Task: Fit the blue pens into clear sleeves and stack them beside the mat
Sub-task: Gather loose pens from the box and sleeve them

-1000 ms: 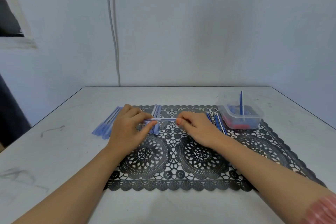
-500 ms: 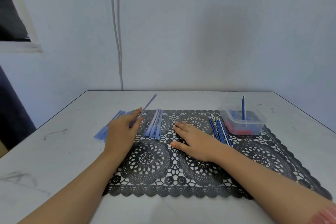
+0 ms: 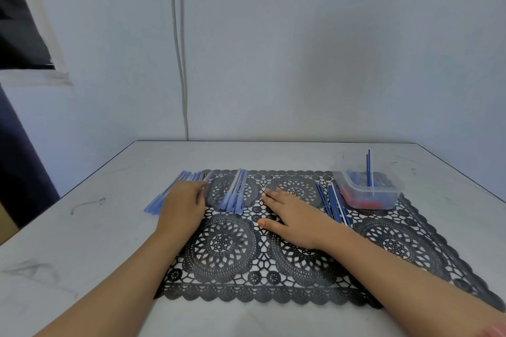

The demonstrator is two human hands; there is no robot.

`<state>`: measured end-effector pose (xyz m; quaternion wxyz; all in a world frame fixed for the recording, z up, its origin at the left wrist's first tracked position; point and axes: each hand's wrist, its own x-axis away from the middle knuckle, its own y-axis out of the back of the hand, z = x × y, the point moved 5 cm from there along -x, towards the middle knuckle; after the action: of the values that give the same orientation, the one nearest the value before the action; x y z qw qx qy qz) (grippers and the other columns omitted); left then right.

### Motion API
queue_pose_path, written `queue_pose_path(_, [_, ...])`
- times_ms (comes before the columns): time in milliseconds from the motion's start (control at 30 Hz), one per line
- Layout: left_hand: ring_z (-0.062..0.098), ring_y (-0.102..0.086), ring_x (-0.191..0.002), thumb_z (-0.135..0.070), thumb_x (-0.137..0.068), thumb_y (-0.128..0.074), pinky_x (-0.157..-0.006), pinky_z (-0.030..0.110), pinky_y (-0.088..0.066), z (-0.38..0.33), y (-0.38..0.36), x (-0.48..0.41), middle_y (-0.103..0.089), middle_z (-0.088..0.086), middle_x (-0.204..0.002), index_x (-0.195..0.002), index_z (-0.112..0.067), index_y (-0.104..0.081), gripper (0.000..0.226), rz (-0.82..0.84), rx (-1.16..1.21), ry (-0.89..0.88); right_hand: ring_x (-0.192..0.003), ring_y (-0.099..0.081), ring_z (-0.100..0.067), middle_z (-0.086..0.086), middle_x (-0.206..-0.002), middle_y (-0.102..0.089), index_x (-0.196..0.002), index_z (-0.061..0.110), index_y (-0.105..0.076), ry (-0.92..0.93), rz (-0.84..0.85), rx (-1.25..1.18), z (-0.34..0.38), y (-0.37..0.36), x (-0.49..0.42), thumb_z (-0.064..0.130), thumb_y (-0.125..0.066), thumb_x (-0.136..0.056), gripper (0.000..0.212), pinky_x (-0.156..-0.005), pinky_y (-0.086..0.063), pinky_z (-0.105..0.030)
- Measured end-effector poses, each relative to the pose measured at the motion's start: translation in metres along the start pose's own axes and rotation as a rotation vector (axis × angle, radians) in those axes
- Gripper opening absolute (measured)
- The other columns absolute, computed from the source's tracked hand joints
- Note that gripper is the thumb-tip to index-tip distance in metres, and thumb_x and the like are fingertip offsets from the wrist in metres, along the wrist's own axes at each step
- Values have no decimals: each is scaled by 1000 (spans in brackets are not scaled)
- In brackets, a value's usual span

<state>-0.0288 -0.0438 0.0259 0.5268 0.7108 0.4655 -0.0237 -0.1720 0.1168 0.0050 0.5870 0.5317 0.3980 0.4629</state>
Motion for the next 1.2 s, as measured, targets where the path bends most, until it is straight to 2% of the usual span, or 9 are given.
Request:
queue_pose_path(133, [26, -43, -129, 0, -91, -43, -105, 37, -34, 7, -15, -3, -52, 11, -135, -126, -4, -58, 38, 177, -127, 6, -144, -1, -16, 0, -157, -2, -150, 18, -7, 0, 4, -4, 1, 1, 0, 64, -20, -89, 77, -118, -6, -34])
queue_pose_path(200, [21, -37, -134, -5, -93, -42, -111, 36, -28, 6, -14, -2, -44, 8, -143, -132, -8, -53, 41, 194, -128, 14, -144, -1, -16, 0, -157, -2, -150, 18, -8, 2, 12, -8, 2, 1, 0, 68, -14, -85, 82, -117, -5, -34])
queue_pose_path(267, [19, -37, -134, -9, -92, -44, -111, 37, -28, 2, -11, 0, -45, 6, -143, -132, -10, -54, 41, 186, -110, -5, -144, -1, -16, 0, -157, -3, -150, 18, -8, 0, 14, -9, 2, 1, 0, 73, -6, -75, 93, -117, -5, -34])
queue_pose_path(400, [14, -43, -130, -15, -88, -50, -111, 36, -30, -5, -9, 2, -51, 0, -138, -127, -14, -59, 39, 213, -88, -50, -144, -1, -17, -1, -157, -3, -150, 17, -8, 4, 2, -6, 1, 1, -1, 62, -22, -90, 75, -118, -6, -35])
queue_pose_path(633, [12, -24, -138, -37, -94, -39, -110, 35, -17, -4, -14, 3, -38, -7, -147, -133, -19, -52, 45, 261, -306, -64, -143, -9, -13, 3, -155, -15, -148, 26, -18, 109, -98, 22, 13, 11, 4, 50, -28, -97, 57, -115, -7, -30])
queue_pose_path(800, [12, -19, -141, -37, -95, -38, -111, 36, -15, -2, -15, 3, -29, -4, -152, -138, -16, -45, 49, 240, -312, -9, -143, -8, -11, 8, -155, -15, -147, 32, -16, 141, -173, 54, 24, 15, 7, 60, -12, -88, 66, -114, -7, -30])
queue_pose_path(967, [11, -13, -142, -35, -98, -26, -112, 36, -11, -2, -18, 4, -22, -6, -155, -143, -22, -37, 48, 260, -279, -25, -143, 6, -9, 11, -156, -1, -148, 35, -7, 182, -185, 56, 27, 12, 1, 61, -14, -90, 64, -116, -3, -33])
queue_pose_path(1067, [10, -13, -142, -32, -101, -25, -113, 38, -9, 0, -22, 5, -19, -7, -155, -146, -25, -32, 46, 325, -304, -7, -138, 23, -9, 18, -152, 14, -147, 38, -3, 221, -138, 88, 31, 7, -1, 63, -13, -90, 64, -112, 9, -32])
queue_pose_path(1200, [10, -15, -142, -32, -100, -25, -113, 39, -10, -1, -23, 5, -21, -7, -155, -146, -25, -30, 47, 346, -335, -6, -134, 31, -10, 21, -152, 13, -147, 39, -10, 244, -96, 101, 31, 6, -1, 62, -16, -90, 62, -107, 19, -32])
